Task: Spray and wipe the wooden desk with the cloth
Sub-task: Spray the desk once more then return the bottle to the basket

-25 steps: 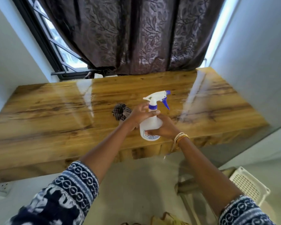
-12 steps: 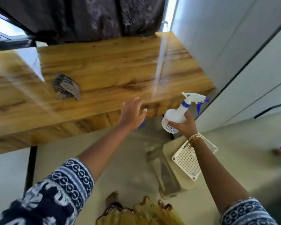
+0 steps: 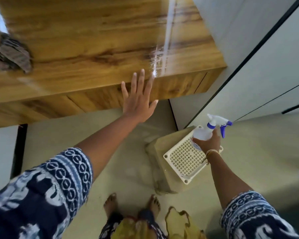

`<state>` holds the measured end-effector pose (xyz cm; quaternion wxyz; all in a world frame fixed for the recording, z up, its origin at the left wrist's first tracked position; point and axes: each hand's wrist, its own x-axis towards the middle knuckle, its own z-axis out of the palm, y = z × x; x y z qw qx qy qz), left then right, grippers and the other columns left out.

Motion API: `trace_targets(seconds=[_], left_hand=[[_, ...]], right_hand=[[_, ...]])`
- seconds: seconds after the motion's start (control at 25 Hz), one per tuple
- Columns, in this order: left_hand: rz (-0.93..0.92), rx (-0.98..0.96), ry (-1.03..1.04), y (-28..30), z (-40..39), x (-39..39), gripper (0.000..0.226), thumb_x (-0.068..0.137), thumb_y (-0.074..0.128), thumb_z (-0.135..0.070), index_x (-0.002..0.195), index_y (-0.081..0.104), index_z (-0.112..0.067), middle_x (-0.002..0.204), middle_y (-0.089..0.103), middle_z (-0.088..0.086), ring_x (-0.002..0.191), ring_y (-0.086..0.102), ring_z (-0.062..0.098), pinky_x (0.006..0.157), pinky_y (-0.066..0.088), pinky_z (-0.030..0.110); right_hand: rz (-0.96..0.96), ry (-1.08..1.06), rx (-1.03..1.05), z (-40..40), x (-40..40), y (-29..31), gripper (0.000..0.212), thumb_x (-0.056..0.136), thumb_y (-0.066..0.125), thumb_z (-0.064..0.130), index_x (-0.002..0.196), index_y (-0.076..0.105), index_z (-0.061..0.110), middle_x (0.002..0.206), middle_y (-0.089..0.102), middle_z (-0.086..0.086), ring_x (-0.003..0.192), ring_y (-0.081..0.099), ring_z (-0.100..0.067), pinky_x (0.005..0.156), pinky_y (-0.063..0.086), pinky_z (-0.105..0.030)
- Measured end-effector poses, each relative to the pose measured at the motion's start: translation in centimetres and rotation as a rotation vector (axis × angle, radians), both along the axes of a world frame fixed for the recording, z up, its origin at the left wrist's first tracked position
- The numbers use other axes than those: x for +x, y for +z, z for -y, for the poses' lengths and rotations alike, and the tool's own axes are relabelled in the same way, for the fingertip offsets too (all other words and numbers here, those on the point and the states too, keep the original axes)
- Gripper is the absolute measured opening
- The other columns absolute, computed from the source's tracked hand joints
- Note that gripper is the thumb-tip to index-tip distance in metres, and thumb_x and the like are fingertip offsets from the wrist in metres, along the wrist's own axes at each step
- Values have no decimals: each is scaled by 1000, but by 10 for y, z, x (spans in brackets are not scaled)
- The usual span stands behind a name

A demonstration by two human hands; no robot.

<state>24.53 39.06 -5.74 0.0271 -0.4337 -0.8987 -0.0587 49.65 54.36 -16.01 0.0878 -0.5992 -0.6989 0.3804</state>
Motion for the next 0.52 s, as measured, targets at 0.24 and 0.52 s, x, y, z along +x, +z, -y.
trace_targets(seconds=[0.24,0.52], left_hand=[[-260,-16,36,-35,-12,-3,96,86,35,-70,156,-3,-18,161,7,25,147,10,44,111,2,69],[-414,34,56,-56,-18,-12,92,86,33,-71,156,6,-17,155,24,30,143,19,46,109,13,71]], right_hand=[[29,-151,3,-8,-8,-57,72,68,85,23,126,46,6,120,59,-15,113,57,-36,96,43,-42],[-24,-299,-37,-8,-11,-90,73,73,84,19,132,43,5,128,54,-17,119,52,-34,96,42,-38]])
